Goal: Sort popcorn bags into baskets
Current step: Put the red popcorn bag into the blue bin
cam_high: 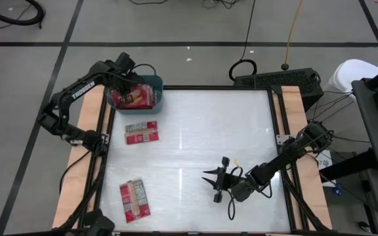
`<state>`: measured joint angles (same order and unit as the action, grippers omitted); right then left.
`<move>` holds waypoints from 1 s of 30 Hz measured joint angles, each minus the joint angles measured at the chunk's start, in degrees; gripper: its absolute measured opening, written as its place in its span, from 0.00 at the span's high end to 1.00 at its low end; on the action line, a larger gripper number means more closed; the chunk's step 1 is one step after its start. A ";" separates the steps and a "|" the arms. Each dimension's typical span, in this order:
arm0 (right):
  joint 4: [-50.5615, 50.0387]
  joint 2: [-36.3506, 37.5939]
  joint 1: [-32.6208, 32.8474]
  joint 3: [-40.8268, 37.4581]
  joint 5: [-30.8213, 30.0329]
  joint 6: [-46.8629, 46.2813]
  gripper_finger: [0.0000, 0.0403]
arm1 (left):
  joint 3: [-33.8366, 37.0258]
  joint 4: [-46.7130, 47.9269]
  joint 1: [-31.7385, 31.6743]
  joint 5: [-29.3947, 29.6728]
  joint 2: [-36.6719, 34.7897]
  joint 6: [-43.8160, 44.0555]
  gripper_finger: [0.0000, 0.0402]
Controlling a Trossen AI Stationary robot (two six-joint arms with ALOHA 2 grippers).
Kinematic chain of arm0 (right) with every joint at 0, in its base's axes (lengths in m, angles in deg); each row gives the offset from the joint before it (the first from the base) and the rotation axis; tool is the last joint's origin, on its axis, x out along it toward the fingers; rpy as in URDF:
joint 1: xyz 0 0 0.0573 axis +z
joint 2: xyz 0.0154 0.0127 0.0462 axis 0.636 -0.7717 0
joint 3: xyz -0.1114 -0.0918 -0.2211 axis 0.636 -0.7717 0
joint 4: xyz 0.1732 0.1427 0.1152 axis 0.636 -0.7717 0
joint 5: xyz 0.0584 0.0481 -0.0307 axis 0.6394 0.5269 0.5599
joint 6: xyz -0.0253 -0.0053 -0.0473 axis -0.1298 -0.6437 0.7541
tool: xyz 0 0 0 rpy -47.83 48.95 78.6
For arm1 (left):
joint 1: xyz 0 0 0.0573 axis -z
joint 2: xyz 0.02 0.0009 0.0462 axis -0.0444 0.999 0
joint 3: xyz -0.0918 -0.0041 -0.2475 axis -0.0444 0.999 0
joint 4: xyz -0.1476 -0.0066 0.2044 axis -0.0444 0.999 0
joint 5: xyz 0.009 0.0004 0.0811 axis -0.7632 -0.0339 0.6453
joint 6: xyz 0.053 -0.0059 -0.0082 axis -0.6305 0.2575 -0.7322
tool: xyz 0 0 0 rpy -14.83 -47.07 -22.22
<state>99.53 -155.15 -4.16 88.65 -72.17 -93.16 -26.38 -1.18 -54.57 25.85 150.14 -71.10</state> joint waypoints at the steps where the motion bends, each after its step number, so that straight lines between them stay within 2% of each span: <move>1: 0.00 0.00 0.00 0.00 0.00 0.04 0.76 | 0.00 -0.57 0.16 0.76 0.00 0.52 0.91; 5: -0.06 0.00 0.00 0.00 0.02 0.20 0.76 | 0.00 -1.33 0.60 2.27 0.01 0.83 0.83; 14: 0.02 0.00 0.00 0.00 0.02 0.14 0.76 | 0.02 -4.19 0.62 9.49 0.02 3.57 0.46; 18: 0.02 0.00 0.00 0.00 0.02 0.04 0.76 | 0.02 -6.58 0.62 10.47 0.02 8.17 0.38; 21: 0.02 0.00 0.00 0.00 0.02 -0.05 0.76 | 0.02 -6.98 1.13 7.25 0.02 16.74 0.39; 25: 0.02 0.00 -0.16 0.00 -0.02 -2.17 0.76 | 0.09 -5.55 4.20 -3.87 -0.61 23.53 0.48; 30: 0.00 0.00 -0.22 0.00 0.16 -8.58 0.76 | 3.84 -9.50 14.54 -11.47 -5.67 25.12 0.63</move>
<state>99.53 -155.15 -4.38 88.65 -72.01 -101.74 -22.54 -10.69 -40.02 14.38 144.47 -45.99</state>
